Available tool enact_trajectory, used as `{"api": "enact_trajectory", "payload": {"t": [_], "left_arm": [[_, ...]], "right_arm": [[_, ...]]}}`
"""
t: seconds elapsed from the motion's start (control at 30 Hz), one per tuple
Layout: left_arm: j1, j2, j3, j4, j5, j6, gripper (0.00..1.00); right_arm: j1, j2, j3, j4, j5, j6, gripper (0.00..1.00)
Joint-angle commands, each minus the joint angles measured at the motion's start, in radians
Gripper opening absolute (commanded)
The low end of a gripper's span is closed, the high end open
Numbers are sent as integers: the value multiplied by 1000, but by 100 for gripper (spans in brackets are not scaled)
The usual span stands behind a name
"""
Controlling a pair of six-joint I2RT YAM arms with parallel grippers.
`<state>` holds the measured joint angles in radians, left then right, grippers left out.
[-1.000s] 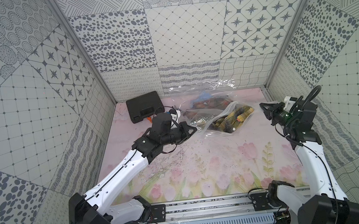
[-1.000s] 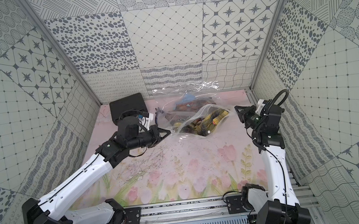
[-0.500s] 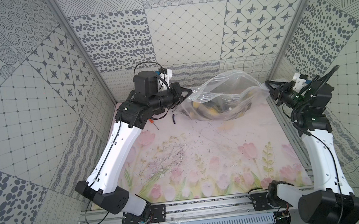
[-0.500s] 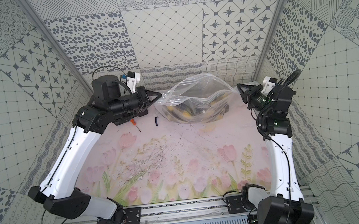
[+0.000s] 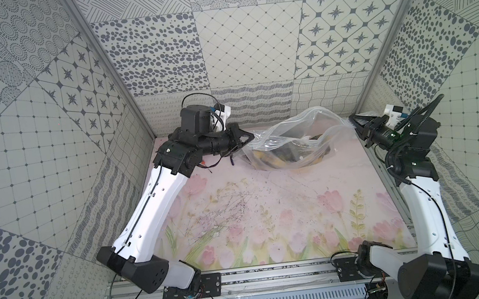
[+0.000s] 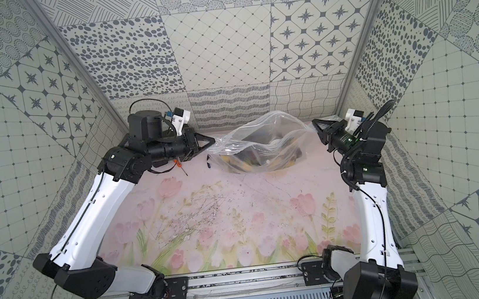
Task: Place the folded shirt into the vacuum bag
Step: Adjust the vacuum bag at the center of the board.
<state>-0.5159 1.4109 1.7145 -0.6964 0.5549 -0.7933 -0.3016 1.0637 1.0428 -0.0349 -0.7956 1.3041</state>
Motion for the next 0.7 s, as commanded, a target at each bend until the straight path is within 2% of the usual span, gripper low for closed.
{"api": "enact_trajectory", "payload": {"t": [0.0, 0.17, 0.33, 0.4, 0.53, 0.67], "left_arm": [[1, -120, -211, 148, 47, 39, 1], [-1, -212, -381, 183, 65, 45, 9], [-1, -282, -428, 134, 58, 87, 26], [1, -299, -417, 99, 43, 112, 33], [1, -294, -381, 48, 4, 148, 39], [0, -264, -355, 22, -49, 190, 42]], "right_arm": [[-8, -70, -41, -14, -1, -80, 0], [-14, -145, -134, -180, 8, -215, 0], [-36, -226, -195, -337, 23, -329, 2], [-43, -248, -188, -414, 44, -381, 12], [-71, -273, -121, -645, 159, -534, 45], [-84, -274, -26, -837, 370, -663, 60]]}}
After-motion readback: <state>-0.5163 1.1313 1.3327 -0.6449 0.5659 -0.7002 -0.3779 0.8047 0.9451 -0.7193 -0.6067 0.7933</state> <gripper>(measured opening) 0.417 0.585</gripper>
